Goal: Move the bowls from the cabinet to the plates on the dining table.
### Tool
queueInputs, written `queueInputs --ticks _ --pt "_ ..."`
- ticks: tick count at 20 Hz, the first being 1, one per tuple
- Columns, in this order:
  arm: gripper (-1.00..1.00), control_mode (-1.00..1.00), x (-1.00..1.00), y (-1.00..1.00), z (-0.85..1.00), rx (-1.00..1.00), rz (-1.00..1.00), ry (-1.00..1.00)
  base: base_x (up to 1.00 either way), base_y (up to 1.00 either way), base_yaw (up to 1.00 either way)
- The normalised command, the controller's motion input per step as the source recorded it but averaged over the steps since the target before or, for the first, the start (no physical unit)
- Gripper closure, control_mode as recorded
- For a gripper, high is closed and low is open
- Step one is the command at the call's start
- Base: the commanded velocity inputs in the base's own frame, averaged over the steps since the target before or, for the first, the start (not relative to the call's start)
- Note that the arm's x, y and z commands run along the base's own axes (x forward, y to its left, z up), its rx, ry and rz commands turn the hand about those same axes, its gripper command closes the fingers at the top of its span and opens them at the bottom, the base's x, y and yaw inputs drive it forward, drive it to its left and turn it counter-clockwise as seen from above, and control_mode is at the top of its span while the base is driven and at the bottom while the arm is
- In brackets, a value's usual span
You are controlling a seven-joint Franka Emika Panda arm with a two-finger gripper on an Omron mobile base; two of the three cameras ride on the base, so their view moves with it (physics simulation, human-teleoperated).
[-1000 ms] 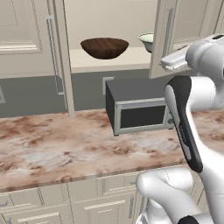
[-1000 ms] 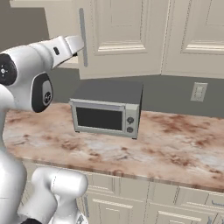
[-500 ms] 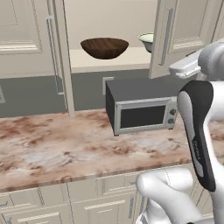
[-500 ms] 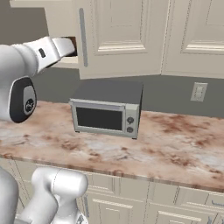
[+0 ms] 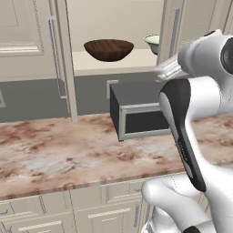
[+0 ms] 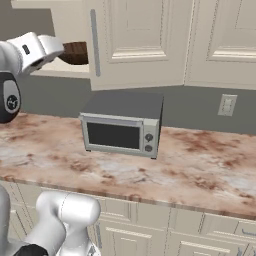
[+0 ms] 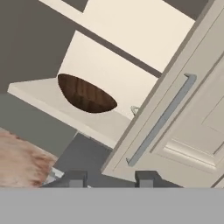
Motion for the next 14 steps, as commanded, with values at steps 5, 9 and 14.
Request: queueInputs --ticks 5,9,14 --pt "-1.00 -1.00 0.12 0.11 0.01 -0.09 0.00 0.10 0.00 0.00 0.00" --pt "-1.00 -1.00 0.33 0.00 0.00 -0.09 -0.03 0.21 0.00 0.00 0.00" --pt "-1.00 -1.00 0.60 0.00 -0.03 -0.14 -0.05 0.15 0.00 0.00 0.00"
